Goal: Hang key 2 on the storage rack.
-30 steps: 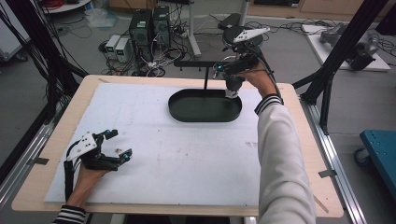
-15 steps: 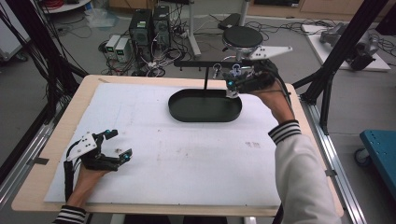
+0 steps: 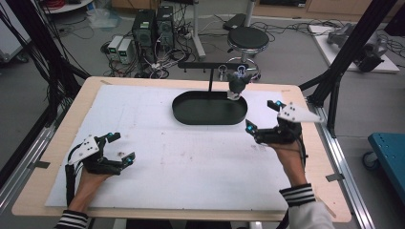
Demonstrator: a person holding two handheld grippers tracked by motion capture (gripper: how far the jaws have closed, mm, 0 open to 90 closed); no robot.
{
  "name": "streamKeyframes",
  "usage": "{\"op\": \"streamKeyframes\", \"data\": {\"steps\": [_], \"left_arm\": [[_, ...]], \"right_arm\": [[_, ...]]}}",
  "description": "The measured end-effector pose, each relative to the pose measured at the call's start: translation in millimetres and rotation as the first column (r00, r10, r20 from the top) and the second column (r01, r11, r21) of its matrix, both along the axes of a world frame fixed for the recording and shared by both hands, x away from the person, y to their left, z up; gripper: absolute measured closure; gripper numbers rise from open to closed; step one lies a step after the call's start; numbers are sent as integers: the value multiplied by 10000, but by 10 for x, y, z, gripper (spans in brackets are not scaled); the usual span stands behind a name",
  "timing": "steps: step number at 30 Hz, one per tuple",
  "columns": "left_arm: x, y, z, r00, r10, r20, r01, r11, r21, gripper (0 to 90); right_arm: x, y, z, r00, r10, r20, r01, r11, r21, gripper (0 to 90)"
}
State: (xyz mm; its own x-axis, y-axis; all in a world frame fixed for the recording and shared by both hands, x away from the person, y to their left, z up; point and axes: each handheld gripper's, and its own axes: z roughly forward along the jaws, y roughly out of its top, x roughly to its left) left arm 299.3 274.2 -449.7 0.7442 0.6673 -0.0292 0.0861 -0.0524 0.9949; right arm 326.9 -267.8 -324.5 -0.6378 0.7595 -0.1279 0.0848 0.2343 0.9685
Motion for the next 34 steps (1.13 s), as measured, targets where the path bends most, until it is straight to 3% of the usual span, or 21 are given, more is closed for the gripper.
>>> {"op": "streamKeyframes", "data": {"steps": [2, 3, 5, 8, 12, 16, 19, 26, 27, 34], "left_arm": [[2, 5, -1, 10000, -23, -12, 23, 10000, -48, 17], [-1, 8, 1, 10000, -11, -38, 10, 10000, -60, 17], [-2, 6, 0, 10000, -11, -14, 11, 10000, -82, 17], [-7, 8, -1, 10000, -17, 47, 18, 10000, -48, 17], [-13, 5, -3, 10000, 23, 72, -22, 10000, -78, 17], [-16, 8, -3, 9999, 2, 136, -1, 10000, -47, 17], [-19, 5, -3, 9999, 37, 144, -37, 10000, -38, 17], [-20, 9, -4, 9999, 63, 125, -62, 10000, -62, 17], [-19, 7, -4, 9999, 55, 136, -54, 10000, -81, 17], [-17, 11, -4, 9999, 65, 144, -64, 10000, -62, 17]], "right_arm": [[-117, -19, -165, 9996, -198, 179, 191, 9990, 397, 6], [-143, -25, -209, 9998, -184, -69, 186, 9992, 346, 6], [-244, -29, -347, 9966, -558, 612, 505, 9952, 842, 6], [-343, -37, -526, 9929, -911, 768, 818, 9898, 1163, 6], [-424, -49, -752, 9897, -909, 1106, 753, 9876, 1379, 6], [-456, -71, -963, 9876, -1051, 1165, 881, 9859, 1424, 6], [-450, -90, -1084, 9885, -1245, 862, 1104, 9822, 1520, 6], [-409, -113, -1259, 9915, -1267, 303, 1209, 9816, 1477, 5], [-410, -116, -1255, 9903, -1305, 473, 1226, 9821, 1432, 6], [-429, -86, -1262, 9893, -1378, 488, 1307, 9833, 1263, 5]]}}
